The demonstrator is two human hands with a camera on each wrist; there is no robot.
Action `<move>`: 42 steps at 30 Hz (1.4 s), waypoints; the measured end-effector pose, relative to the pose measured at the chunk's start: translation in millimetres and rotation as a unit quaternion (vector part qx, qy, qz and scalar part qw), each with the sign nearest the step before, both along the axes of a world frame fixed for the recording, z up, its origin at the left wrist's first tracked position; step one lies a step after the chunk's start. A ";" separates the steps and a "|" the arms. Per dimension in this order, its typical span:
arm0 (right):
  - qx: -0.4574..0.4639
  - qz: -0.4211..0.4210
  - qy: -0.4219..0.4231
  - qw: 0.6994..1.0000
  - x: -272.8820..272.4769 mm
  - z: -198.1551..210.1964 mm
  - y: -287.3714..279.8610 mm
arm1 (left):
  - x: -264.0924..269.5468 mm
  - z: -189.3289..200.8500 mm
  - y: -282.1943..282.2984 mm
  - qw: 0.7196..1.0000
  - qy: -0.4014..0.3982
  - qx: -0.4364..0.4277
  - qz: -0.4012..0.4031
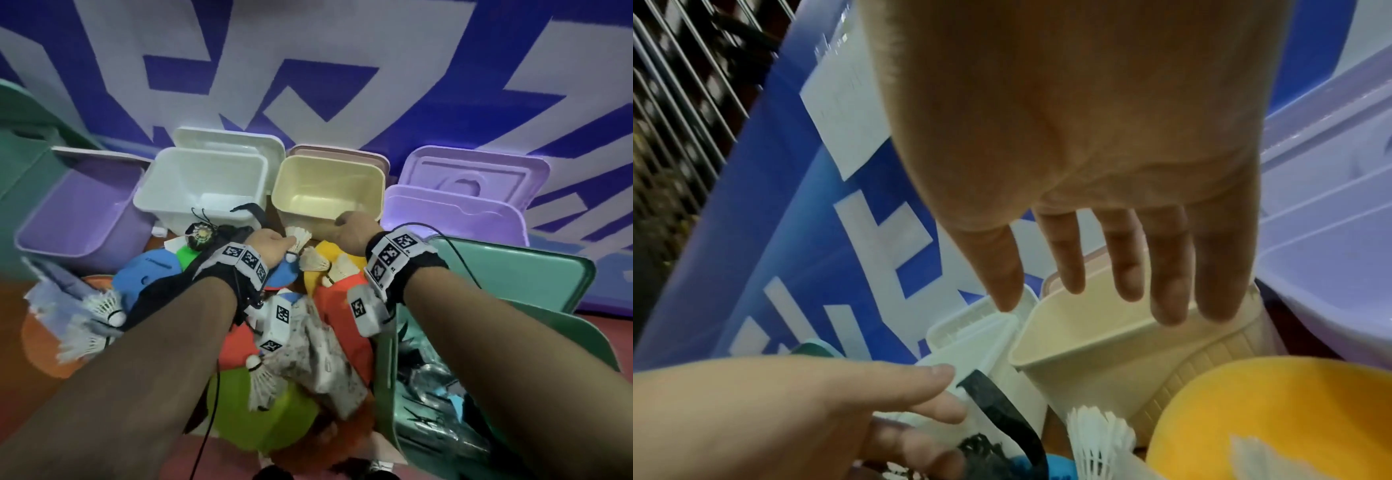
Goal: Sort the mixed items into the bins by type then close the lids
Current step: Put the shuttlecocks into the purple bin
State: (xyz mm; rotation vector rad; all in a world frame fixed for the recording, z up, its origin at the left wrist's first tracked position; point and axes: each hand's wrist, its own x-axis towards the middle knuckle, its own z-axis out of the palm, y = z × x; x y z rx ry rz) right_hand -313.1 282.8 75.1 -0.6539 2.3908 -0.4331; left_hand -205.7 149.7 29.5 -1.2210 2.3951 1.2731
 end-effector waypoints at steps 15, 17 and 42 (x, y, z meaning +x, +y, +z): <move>0.134 -0.214 -0.047 0.966 22.9 -114.2 -67.5 | 16.5 -62.0 -66.1 0.992 0.040 0.073 -0.099; 0.160 -0.203 -0.014 0.966 24.4 -126.2 -74.4 | 16.6 -68.1 -74.8 0.992 0.042 0.075 -0.091; -0.029 -0.281 0.036 0.959 22.7 -107.2 -11.4 | -72.6 -123.2 -39.4 0.957 -0.115 -0.071 -0.256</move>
